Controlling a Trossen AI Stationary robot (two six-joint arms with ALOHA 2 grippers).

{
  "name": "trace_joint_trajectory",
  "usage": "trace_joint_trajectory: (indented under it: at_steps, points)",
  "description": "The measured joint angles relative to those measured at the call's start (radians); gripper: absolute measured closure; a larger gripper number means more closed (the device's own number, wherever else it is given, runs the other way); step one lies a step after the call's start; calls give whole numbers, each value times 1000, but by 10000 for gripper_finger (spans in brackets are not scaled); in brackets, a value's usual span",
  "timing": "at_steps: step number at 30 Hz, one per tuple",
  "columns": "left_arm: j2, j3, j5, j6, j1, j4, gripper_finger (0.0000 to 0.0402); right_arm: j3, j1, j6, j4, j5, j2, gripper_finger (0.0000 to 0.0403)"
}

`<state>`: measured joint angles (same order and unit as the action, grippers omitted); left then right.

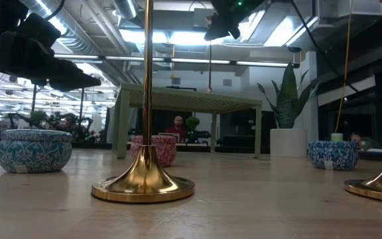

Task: Pick & Place candle stick holders
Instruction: Put the right gold candle holder on the shelf

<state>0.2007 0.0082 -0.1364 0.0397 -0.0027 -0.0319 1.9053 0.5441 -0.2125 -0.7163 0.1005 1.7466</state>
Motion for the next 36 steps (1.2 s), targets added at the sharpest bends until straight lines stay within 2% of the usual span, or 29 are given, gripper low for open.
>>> trace_joint_trajectory:
  at_steps: [5,13,19,27,36]
  points:
    - [0,0,0,0,0,0,2,0,11,48,-11,31,18,361]
    - [0,0,0,0,0,0,2,0,11,52,-8,31,19,372]
    - [0,0,0,0,0,0,2,0,11,77,-5,23,22,343]
    - [0,0,0,0,0,0,2,0,13,76,-7,27,50,365]
    - [0,0,0,0,0,0,2,0,15,74,0,26,53,301]
